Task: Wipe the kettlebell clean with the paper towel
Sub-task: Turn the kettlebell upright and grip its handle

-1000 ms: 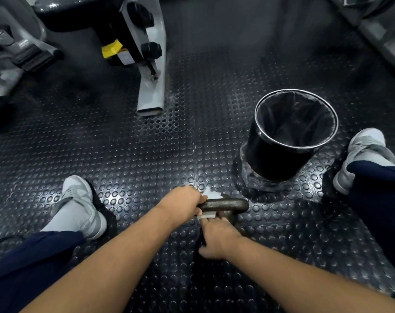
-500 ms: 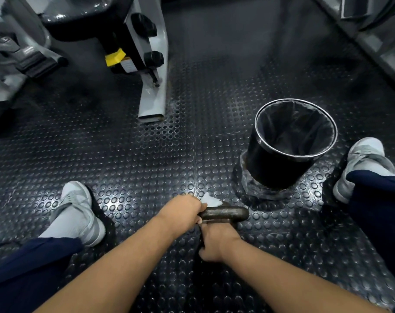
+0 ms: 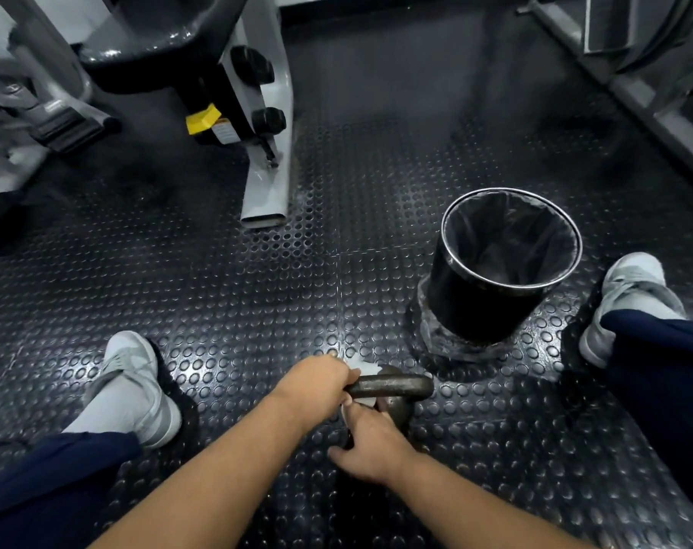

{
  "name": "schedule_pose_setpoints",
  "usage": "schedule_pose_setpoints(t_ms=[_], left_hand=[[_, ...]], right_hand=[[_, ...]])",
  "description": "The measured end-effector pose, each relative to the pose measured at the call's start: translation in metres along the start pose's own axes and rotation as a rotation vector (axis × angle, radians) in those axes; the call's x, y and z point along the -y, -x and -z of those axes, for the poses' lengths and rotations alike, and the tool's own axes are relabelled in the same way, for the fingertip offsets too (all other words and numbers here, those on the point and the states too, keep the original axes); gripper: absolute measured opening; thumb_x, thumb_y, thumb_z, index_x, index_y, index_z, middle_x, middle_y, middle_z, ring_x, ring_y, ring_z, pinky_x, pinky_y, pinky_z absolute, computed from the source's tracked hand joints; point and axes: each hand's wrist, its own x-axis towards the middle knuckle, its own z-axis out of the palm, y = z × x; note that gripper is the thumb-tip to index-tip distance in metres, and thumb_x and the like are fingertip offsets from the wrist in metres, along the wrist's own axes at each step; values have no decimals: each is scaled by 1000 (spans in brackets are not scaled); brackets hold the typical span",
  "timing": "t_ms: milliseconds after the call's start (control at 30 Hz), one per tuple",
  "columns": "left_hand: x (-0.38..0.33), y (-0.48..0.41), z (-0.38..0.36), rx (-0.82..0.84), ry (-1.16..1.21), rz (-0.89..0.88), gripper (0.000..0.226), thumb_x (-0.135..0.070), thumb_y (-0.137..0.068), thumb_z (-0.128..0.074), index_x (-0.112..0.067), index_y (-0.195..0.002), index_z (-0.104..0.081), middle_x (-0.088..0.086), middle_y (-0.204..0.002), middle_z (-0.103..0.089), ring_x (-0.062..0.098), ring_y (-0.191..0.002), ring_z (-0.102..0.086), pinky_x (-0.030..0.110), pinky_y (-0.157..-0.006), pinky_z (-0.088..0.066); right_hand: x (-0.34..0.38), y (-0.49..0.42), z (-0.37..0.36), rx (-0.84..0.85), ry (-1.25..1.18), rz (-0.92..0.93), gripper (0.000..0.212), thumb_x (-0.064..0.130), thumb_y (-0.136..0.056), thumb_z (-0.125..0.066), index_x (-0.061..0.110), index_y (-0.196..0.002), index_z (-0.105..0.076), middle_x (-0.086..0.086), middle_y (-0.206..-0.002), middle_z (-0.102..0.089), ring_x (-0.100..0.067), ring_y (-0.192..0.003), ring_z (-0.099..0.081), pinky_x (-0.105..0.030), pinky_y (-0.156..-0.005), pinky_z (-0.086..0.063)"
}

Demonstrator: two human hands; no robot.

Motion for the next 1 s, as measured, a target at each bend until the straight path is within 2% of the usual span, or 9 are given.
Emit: schedule_pose_setpoints(t_ms=[67,167,300,400,533,667,767,867,1000], left_hand=[[0,-1,-1,-2,-9,9,38,-23,-100,-61,-26,-138,-62,3,-111,-73,26,-100,-70,39,-92,-57],[0,-3,1,41,-21,19,39,-21,-99,-60,-27,-138,-61,3,-111,-72,25,-100,-70,40,-91,-58],[-4,1,4,56,24,49,37,-25,-98,-60,-27,-135,-63,2,-110,-73,24,-100,-69,38,-91,-57],[-9,7,5,55,49,78,40,-22,-97,-60,-28,-137,-63,1,-114,-74,24,-103,-69,38,-94,-57],[-20,18,6,40,54,114,44,-13,-101,-53,-24,-143,-58,4,-120,-71,23,-106,-69,38,-93,-58],[-26,48,14,53,377,149,61,-19,-103,-49,-31,-162,-36,3,-154,-54,21,-120,-64,34,-100,-55],[-29,84,34,-8,843,210,57,-30,-106,-58,-34,-160,-40,-4,-137,-62,12,-88,-66,30,-72,-59],[-38,128,70,105,1505,116,49,-39,-101,-64,-30,-148,-54,-3,-133,-68,27,-118,-68,47,-86,-62],[-42,162,128,-90,1626,39,26,-19,-99,-72,-12,-124,-71,12,-114,-78,31,-101,-76,45,-86,-65]], right_hand=[[1,9,-2,-47,-233,-33,37,45,-85,-69,24,-111,-52,6,-112,-64,-20,-115,-58,-35,-107,-40],[17,24,-11,-129,-860,-147,25,25,-89,-75,22,-107,-58,5,-102,-71,-8,-99,-64,-18,-85,-49],[40,15,-14,-266,-1453,-338,27,12,-89,-67,13,-116,-66,-8,-105,-78,-29,-112,-71,-50,-103,-54],[37,15,0,-291,-1577,-454,23,-4,-93,-58,-2,-114,-65,-24,-102,-76,-42,-104,-73,-52,-93,-60],[29,36,20,-235,-1487,-482,20,-4,-98,-58,-5,-116,-67,-25,-101,-77,-41,-99,-75,-51,-90,-61],[29,69,58,-156,-1172,-433,14,-3,-99,-55,1,-108,-66,-21,-104,-76,-39,-103,-73,-56,-95,-57],[32,92,94,-96,-964,-337,24,-5,-98,-57,2,-117,-68,-20,-107,-77,-40,-102,-75,-59,-90,-60],[52,121,134,-34,-894,-200,25,-7,-97,-58,5,-114,-71,-21,-110,-76,-33,-92,-77,-45,-77,-65],[92,145,198,-109,-451,-20,18,0,-91,-70,14,-101,-76,-14,-101,-79,-18,-77,-70,-36,-70,-61]])
